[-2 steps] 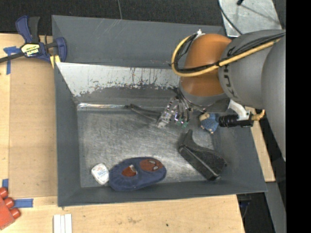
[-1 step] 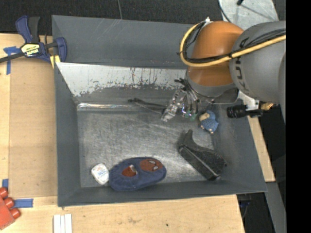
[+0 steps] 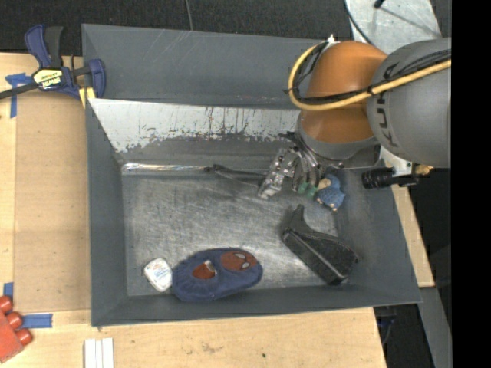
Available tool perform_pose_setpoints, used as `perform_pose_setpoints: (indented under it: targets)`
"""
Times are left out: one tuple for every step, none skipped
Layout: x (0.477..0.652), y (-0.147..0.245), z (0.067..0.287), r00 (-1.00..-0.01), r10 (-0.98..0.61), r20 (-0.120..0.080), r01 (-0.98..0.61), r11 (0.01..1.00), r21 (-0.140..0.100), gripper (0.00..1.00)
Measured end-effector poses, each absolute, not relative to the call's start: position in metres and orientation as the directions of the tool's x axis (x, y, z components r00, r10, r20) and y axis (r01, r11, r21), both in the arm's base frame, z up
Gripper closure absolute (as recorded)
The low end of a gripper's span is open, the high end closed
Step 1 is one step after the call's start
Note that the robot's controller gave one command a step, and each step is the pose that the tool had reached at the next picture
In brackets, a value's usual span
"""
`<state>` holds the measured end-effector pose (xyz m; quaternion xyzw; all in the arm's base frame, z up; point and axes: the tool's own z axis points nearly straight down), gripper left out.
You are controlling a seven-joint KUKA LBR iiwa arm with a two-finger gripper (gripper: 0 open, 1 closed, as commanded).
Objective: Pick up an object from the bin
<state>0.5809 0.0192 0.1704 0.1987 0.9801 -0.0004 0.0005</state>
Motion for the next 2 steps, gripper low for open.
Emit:
perform_pose_setpoints:
  targets:
    - [0.588, 0.011, 0.146, -0.949, 0.315, 0.002, 0.315, 0.949, -0.001, 1.00]
    - [0.588, 0.013, 0.167, -0.956, 0.295, -0.006, 0.295, 0.956, 0.001, 1.00]
